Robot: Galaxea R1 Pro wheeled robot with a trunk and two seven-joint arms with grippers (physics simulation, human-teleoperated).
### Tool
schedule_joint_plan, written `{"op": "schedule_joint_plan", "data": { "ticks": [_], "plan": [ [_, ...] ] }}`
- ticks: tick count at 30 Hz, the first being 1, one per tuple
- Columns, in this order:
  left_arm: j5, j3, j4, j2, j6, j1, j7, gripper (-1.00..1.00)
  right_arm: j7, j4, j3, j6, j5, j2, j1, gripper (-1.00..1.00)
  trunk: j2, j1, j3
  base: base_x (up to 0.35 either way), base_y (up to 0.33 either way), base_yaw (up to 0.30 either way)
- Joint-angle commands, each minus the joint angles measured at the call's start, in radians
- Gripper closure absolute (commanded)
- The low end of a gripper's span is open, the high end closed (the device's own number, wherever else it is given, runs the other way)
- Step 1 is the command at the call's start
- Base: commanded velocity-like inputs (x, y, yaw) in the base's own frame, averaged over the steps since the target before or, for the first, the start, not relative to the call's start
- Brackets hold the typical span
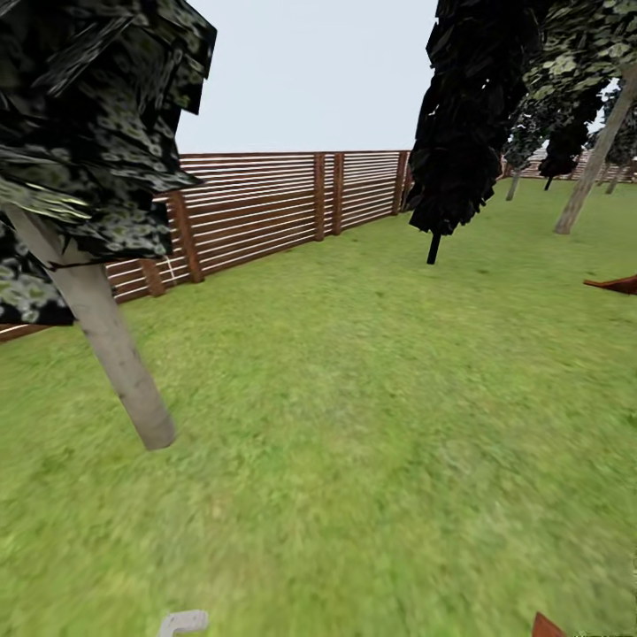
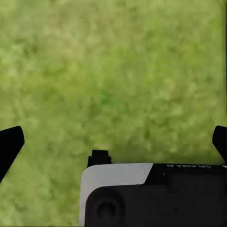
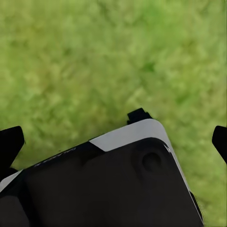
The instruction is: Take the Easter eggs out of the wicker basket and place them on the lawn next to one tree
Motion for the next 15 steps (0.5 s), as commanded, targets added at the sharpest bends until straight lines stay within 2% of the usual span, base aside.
{"op": "schedule_joint_plan", "data": {
  "ticks": [1, 10, 15],
  "plan": [
    [-0.001, 0.008, 0.001, 0.000, -0.002, -0.001, -0.006, -1.00, -0.002, -0.002, -0.005, 0.004, -0.002, 0.001, 0.000, -1.00, -0.002, 0.001, -0.002, 0.325, 0.099, -0.278],
    [-0.001, 0.007, 0.001, 0.000, -0.002, -0.001, -0.006, -1.00, -0.002, -0.002, -0.005, 0.004, -0.002, 0.001, 0.000, -1.00, -0.002, 0.001, -0.006, 0.325, 0.091, -0.278],
    [-0.001, 0.007, 0.001, 0.000, -0.003, -0.001, -0.006, -1.00, -0.002, -0.002, -0.005, 0.004, -0.002, 0.001, 0.000, -1.00, -0.002, 0.001, -0.008, 0.325, 0.021, -0.278]
  ]
}}
